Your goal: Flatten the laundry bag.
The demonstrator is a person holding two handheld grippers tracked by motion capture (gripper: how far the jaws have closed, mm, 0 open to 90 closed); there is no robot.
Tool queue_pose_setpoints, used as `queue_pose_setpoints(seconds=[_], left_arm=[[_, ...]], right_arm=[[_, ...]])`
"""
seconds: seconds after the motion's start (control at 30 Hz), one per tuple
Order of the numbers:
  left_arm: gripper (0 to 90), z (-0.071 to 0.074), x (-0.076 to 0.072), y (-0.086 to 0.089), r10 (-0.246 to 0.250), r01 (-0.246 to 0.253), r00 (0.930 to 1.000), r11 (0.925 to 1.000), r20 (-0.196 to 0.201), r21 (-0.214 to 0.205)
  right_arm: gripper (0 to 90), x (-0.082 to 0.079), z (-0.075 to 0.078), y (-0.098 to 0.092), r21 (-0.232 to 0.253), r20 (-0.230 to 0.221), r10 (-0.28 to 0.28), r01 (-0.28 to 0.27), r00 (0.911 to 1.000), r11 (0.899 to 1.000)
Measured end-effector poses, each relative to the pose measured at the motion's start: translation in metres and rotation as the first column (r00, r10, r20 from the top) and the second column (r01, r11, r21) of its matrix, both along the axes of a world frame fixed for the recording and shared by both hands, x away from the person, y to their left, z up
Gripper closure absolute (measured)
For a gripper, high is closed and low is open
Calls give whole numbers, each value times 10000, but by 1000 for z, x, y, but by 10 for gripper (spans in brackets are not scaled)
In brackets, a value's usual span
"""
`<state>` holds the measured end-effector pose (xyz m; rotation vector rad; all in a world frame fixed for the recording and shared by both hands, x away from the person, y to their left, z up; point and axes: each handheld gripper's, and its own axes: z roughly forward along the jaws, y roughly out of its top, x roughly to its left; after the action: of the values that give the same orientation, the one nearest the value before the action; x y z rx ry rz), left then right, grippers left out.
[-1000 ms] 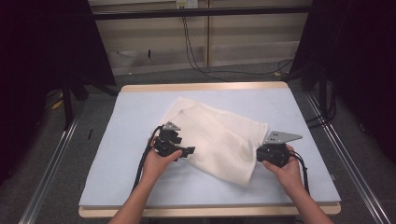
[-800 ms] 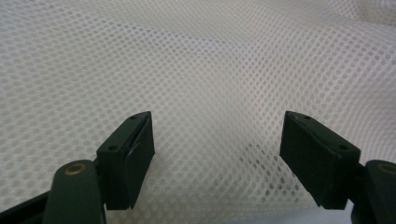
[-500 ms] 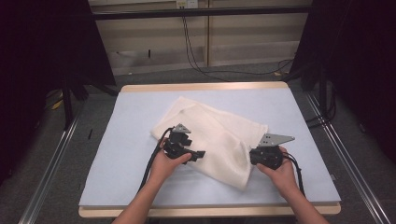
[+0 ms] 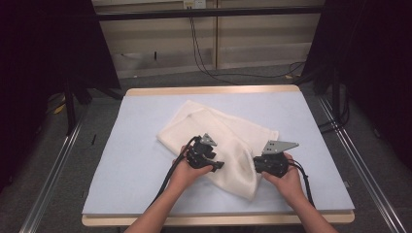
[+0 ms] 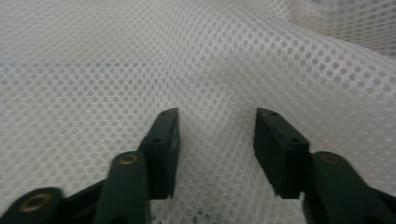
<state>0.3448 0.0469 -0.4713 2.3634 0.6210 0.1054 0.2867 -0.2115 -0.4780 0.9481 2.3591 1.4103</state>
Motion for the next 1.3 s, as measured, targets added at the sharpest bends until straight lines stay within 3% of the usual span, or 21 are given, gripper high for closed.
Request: queue_pose_setpoints(seconds=[0.03, 0.1, 0.13, 0.17, 0.2, 0.23, 0.27, 0.3, 0.37, 0.47, 0.53, 0.63, 0.7, 0.9, 1.03, 1.2, 1.3], left_arm=[[747, 0, -1, -1, -57, 58, 10000, 9999, 48, -122], [811, 0, -2, -1, -54, 54, 10000, 9999, -7, -127], [811, 0, -2, -1, 24, -29, 9999, 9994, -162, -337], [886, 1, -3, 0, 166, -176, 9995, 9991, -256, -394], [900, 0, -4, 0, 266, -273, 9995, 9987, -167, -438], [900, 2, -3, 3, 16, -18, 9999, 9997, -114, -232], [900, 3, -4, 4, 98, -100, 9999, 9998, -142, -171], [900, 1, -6, 4, 423, -435, 9989, 9972, -212, -605], [900, 2, -6, 8, 359, -373, 9991, 9976, -246, -579], [900, 5, -7, 16, 615, -644, 9977, 9917, -295, -1114], [900, 7, -8, 22, 751, -781, 9967, 9898, -293, -1189], [900, 7, -11, 33, 924, -954, 9953, 9874, -291, -1262], [900, 6, -12, 41, 989, -1041, 9942, 9827, -414, -1532], [900, 13, -15, 55, 1114, -1161, 9930, 9820, -394, -1488], [900, 15, -19, 70, 1308, -1377, 9901, 9761, -518, -1679], [900, 17, -24, 87, 1477, -1538, 9878, 9755, -502, -1573], [900, 14, -27, 92, 1423, -1487, 9885, 9773, -519, -1512]], right_arm=[[872, 0, -1, 0, -59, -57, -33, 33, 10000, 10000], [870, 1, -1, -1, -75, -97, -55, 54, 9999, 10000], [866, 1, -1, -1, -75, -141, -66, 65, 9999, 10000], [858, 1, -1, -3, -193, -215, -187, 182, 9996, 9996], [845, 1, -1, -4, -263, -210, -214, 209, 9996, 9994], [825, 1, -1, -6, -280, -233, -307, 300, 9993, 9992], [818, 2, 0, -11, -341, -294, -487, 477, 9984, 9983], [818, 2, 0, -11, -341, -294, -487, 477, 9984, 9983], [780, 3, 1, -15, -473, -329, -641, 625, 9974, 9969], [697, 4, 1, -21, -673, -364, -960, 934, 9947, 9934], [639, 6, 0, -27, -793, -474, -1236, 1196, 9912, 9896], [615, 10, -5, -33, -1110, -697, -1481, 1398, 9865, 9839], [623, 11, -8, -34, -1502, -753, -1577, 1451, 9846, 9779], [636, 12, -10, -30, -1761, -717, -1888, 1739, 9794, 9689], [656, 12, -10, -31, -1807, -563, -1992, 1862, 9783, 9657], [656, 13, -10, -32, -1724, -616, -2072, 1941, 9764, 9657], [529, 19, -7, -33, -1749, -422, -2575, 2466, 9654, 9532]])
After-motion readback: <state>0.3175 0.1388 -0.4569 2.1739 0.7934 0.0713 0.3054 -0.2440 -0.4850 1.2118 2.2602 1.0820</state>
